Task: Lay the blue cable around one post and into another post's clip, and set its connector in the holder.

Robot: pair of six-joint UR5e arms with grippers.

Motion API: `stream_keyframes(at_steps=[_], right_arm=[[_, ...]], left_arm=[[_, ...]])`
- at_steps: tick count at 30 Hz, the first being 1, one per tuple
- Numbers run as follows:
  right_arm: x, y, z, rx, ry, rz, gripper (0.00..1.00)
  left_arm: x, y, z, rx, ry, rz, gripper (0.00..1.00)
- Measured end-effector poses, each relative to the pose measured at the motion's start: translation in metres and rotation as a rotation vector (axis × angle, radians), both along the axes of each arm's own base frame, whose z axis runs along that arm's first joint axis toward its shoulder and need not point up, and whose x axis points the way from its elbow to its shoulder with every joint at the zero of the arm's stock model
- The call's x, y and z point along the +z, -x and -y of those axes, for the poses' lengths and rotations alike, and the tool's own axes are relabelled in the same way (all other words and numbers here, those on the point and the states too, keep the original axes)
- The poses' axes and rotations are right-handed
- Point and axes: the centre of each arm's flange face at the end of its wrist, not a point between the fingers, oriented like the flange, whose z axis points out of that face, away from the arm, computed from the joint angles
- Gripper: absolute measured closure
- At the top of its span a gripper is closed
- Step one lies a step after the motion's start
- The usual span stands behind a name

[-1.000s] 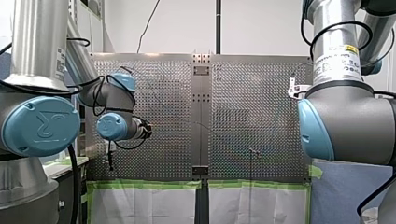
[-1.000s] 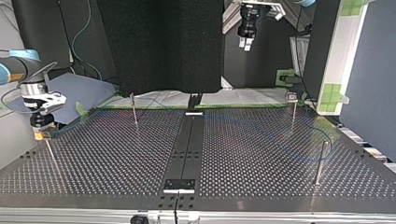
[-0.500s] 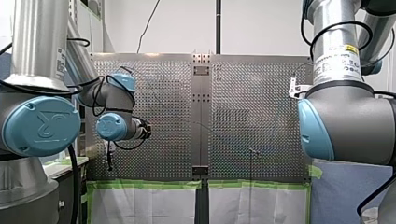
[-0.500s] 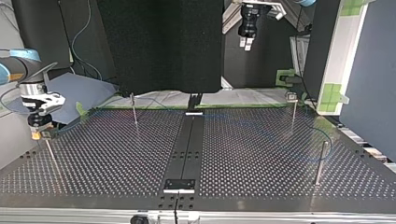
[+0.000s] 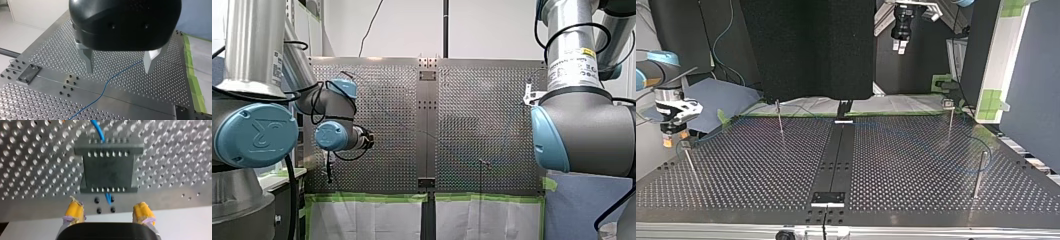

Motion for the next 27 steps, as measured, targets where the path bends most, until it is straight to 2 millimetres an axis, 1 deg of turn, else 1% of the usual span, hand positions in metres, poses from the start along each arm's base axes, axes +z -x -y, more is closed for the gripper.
stream_keyframes(at_steps=[11,15,17,22,27], right_arm=[[-0.005,0.016,-0.002,-0.097,-0.039,0.004,0.00],[-0.013,0.022,-0.009,-0.143,-0.071,0.006,0.00],[-0.013,0.025,-0.013,-0.164,-0.074,0.010,0.00],[-0.004,0.028,-0.026,-0.212,-0.048,0.042,0.00],[0.007,0.019,-0.040,-0.224,-0.011,0.083,0.00]], left_arm=[[0.000,0.000,0.000,0.000,-0.001,-0.001,0.02],[0.000,0.000,-0.001,0.001,-0.001,-0.002,0.02],[0.000,0.000,-0.001,0.001,-0.001,-0.002,0.02],[0.000,0.000,-0.001,0.000,0.000,-0.003,0.02],[0.000,0.000,0.001,-0.012,0.006,-0.003,0.02]])
